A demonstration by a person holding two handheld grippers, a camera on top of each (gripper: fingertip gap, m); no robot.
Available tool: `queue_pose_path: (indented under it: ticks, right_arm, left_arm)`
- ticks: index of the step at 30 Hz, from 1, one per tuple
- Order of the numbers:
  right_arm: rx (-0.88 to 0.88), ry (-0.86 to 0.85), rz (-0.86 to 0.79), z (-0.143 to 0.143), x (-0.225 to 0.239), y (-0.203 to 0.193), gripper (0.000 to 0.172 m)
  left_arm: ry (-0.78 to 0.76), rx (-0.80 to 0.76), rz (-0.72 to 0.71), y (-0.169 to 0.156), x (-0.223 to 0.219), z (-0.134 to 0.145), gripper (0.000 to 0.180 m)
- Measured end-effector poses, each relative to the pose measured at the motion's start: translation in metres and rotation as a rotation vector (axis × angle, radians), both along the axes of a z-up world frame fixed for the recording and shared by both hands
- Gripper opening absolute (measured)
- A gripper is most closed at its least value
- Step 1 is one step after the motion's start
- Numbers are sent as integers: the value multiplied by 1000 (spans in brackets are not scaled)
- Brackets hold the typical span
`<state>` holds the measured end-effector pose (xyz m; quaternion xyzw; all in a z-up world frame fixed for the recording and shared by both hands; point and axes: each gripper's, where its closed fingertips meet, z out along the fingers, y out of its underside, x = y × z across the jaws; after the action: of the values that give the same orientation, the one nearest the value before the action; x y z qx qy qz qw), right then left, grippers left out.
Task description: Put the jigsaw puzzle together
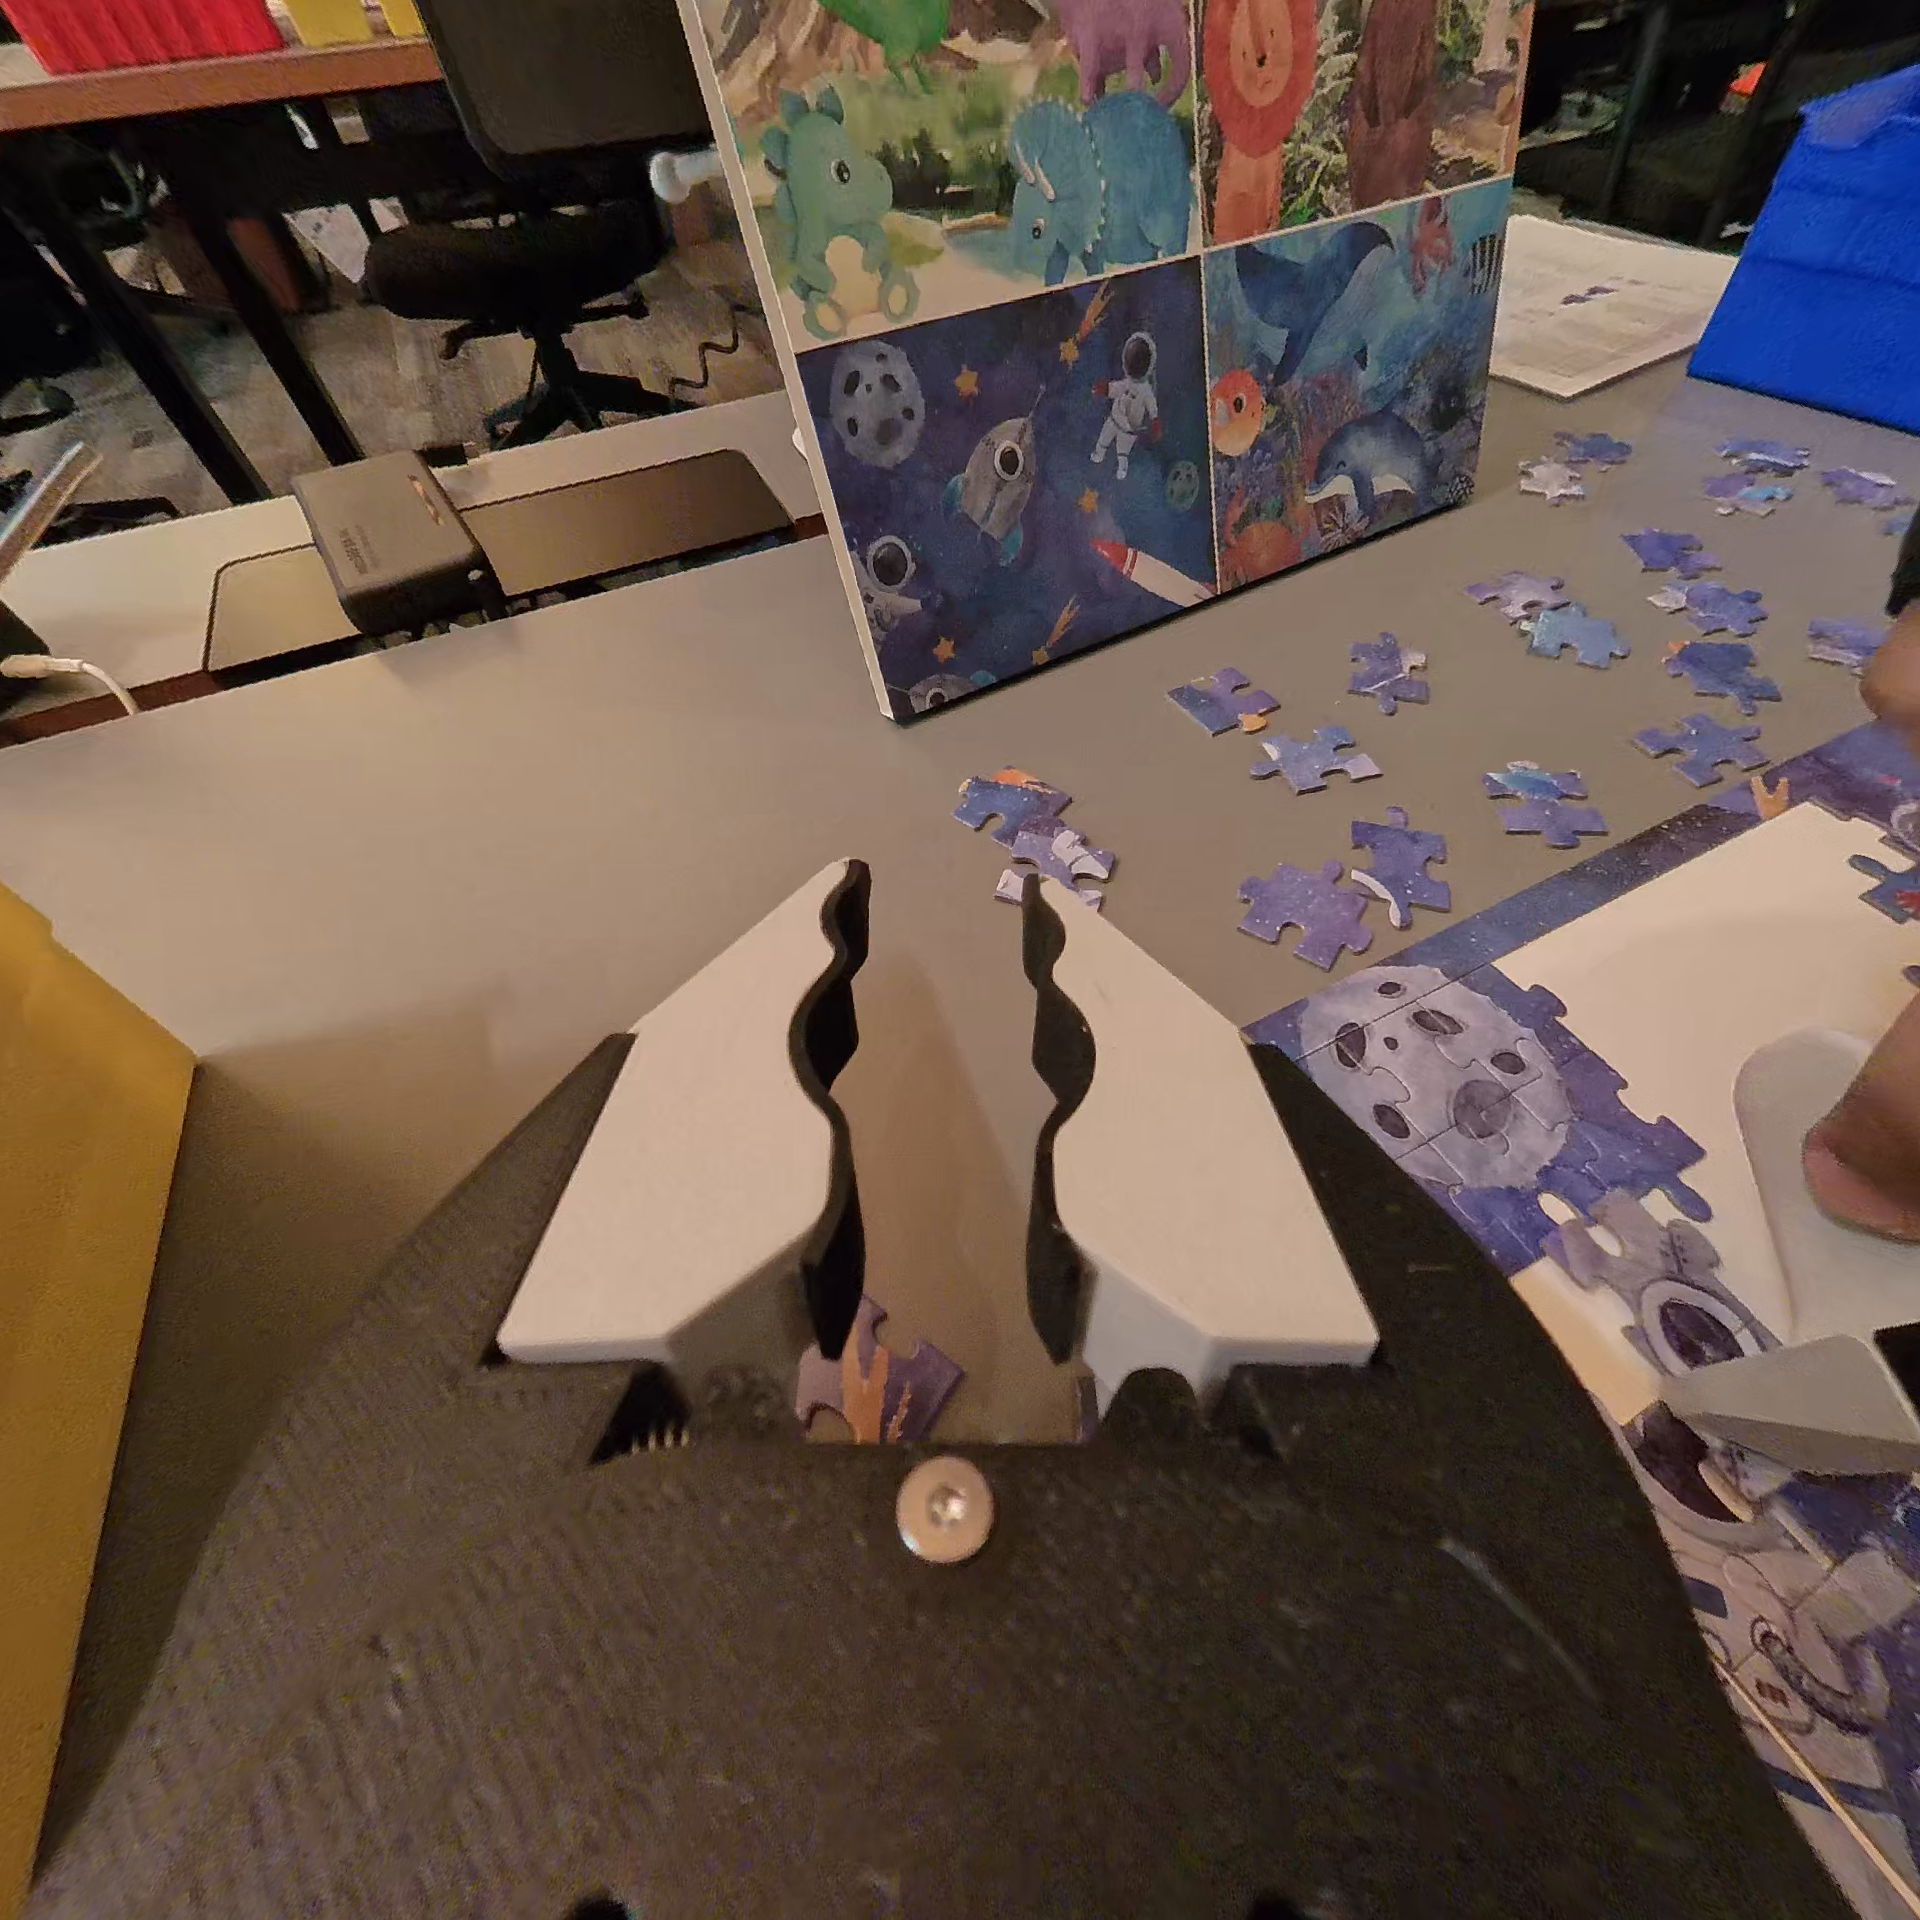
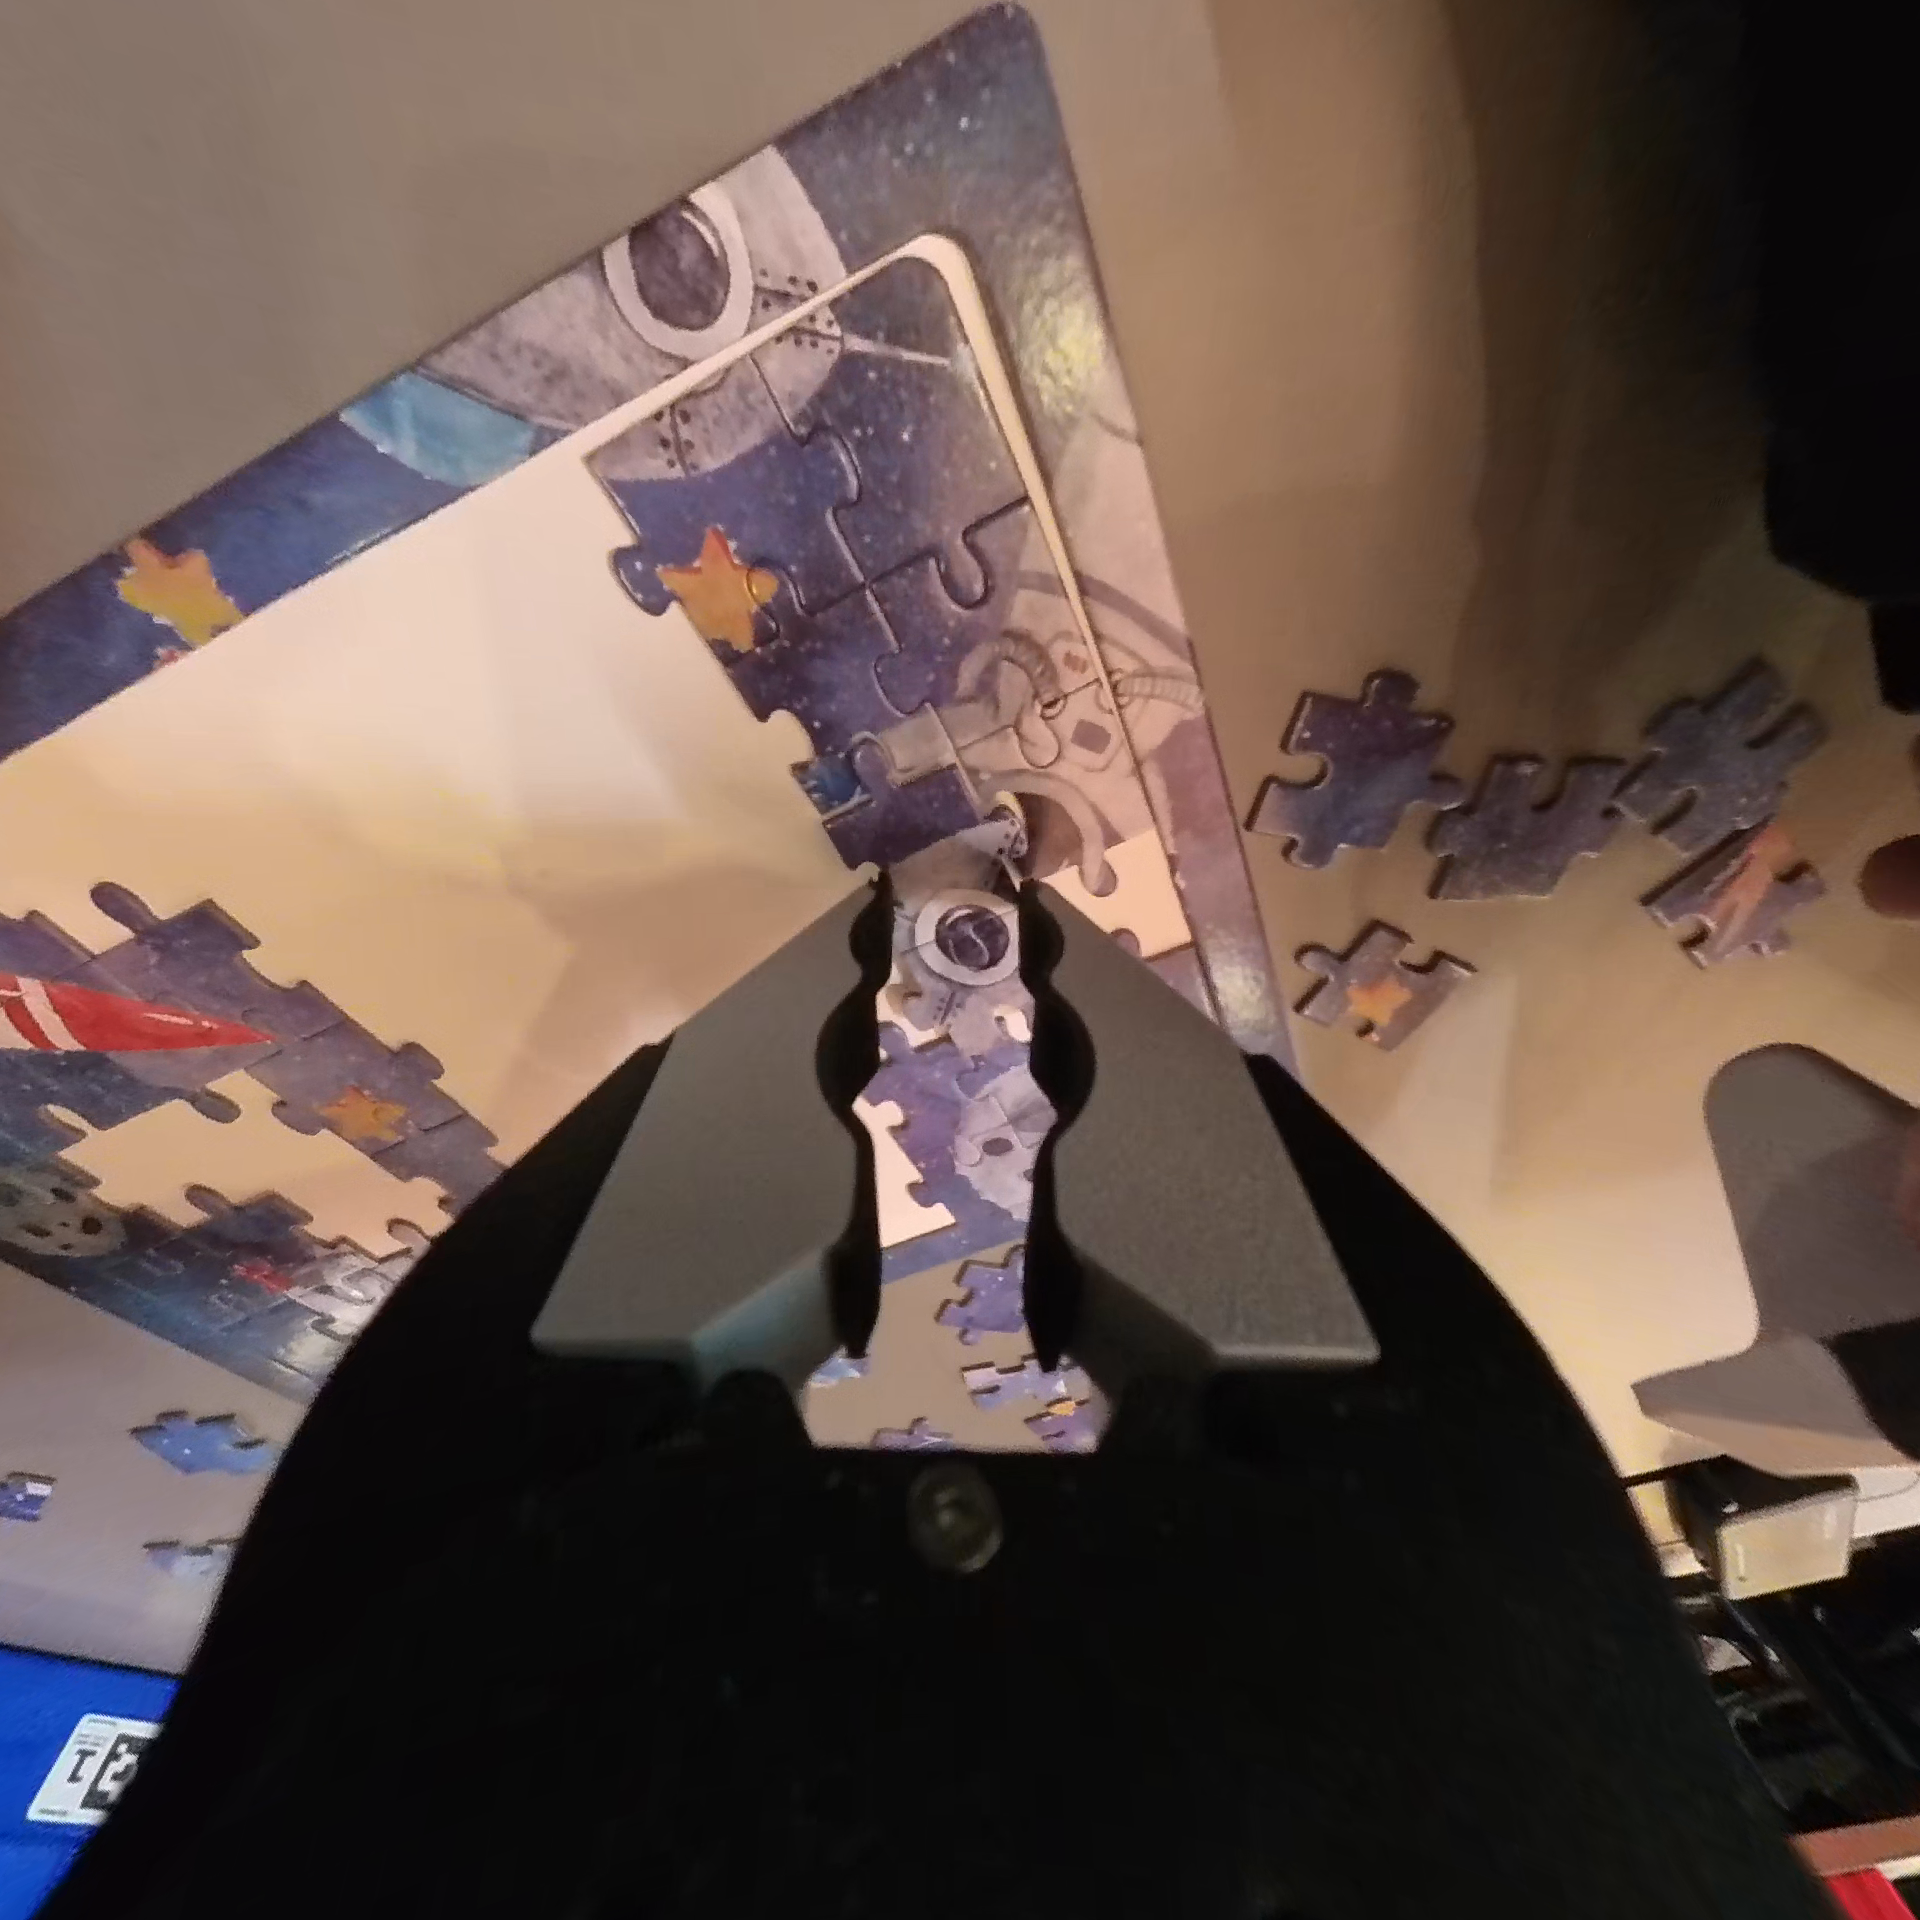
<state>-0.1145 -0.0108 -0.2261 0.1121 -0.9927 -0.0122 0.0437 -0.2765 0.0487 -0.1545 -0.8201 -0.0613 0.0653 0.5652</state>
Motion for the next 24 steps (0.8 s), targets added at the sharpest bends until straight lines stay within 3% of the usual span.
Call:
queue_pose_path:
  ticks: [24]
  right_arm:
    - [-20, -2, -12, 1, 1, -3, 25]
  left_arm:
    - [1, -2, 1, 0, 0, 0, 28]
